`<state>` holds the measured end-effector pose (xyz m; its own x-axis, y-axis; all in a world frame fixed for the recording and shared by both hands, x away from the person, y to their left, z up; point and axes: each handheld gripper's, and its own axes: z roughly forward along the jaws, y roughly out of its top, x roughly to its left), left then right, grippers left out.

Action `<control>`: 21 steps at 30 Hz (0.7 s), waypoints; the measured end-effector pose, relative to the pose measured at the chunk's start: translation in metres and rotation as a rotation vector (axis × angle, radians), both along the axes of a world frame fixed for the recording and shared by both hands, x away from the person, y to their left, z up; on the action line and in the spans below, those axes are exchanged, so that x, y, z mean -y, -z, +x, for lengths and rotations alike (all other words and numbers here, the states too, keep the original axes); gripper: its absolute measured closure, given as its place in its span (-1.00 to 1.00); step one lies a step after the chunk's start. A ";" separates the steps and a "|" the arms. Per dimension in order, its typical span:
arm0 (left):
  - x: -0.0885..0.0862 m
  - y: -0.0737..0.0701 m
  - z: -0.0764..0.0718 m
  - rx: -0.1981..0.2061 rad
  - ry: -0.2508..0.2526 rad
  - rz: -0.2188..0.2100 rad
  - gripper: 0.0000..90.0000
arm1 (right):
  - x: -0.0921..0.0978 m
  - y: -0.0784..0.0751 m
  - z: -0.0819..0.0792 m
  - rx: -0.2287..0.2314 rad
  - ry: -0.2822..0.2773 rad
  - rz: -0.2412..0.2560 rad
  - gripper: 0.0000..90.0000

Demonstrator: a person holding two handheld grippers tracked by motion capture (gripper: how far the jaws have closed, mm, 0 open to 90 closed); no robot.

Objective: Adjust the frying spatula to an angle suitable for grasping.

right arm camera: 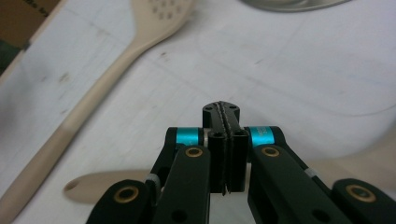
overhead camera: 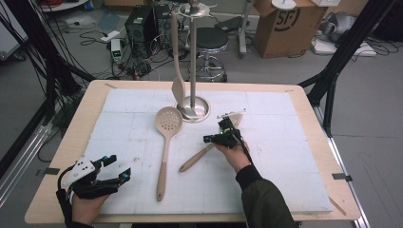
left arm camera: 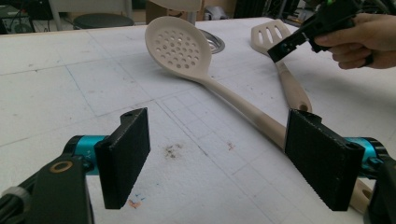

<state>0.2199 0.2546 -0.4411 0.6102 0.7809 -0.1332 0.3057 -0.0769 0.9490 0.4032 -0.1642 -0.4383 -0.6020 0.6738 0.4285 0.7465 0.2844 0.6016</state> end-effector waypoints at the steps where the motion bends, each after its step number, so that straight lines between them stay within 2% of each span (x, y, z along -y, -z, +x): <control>1: 0.000 0.000 0.000 -0.002 -0.002 -0.001 -0.48 | 0.001 0.000 0.004 -0.003 0.009 -0.016 1.00; 5: -0.003 0.000 -0.001 -0.001 -0.006 -0.001 -0.48 | 0.008 0.003 0.017 -0.009 0.055 -0.025 1.00; 7: -0.004 0.001 -0.001 -0.004 -0.008 -0.005 -0.48 | 0.013 0.008 0.022 -0.028 0.070 -0.037 1.00; 10: -0.004 0.001 -0.002 -0.003 -0.010 -0.003 -0.48 | 0.016 0.011 0.024 -0.031 0.077 -0.052 1.00; 13: -0.005 0.000 -0.003 -0.002 -0.013 -0.005 -0.47 | 0.019 0.010 0.022 -0.024 0.074 -0.059 1.00; 17: -0.005 0.000 -0.003 0.001 -0.013 -0.007 -0.47 | 0.021 0.006 0.014 0.001 0.064 -0.127 1.00; 20: -0.003 -0.001 -0.004 0.002 -0.008 -0.004 -0.47 | 0.029 0.005 0.010 0.000 0.078 -0.105 1.00; 21: -0.003 -0.001 -0.004 0.003 -0.006 -0.002 -0.47 | 0.030 0.005 0.009 0.000 0.077 -0.111 1.00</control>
<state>0.2162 0.2576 -0.4403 0.6057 0.7844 -0.1331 0.3036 -0.0732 0.9500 0.4119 -0.1939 -0.4430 -0.5468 0.7613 0.3484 0.7685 0.2913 0.5697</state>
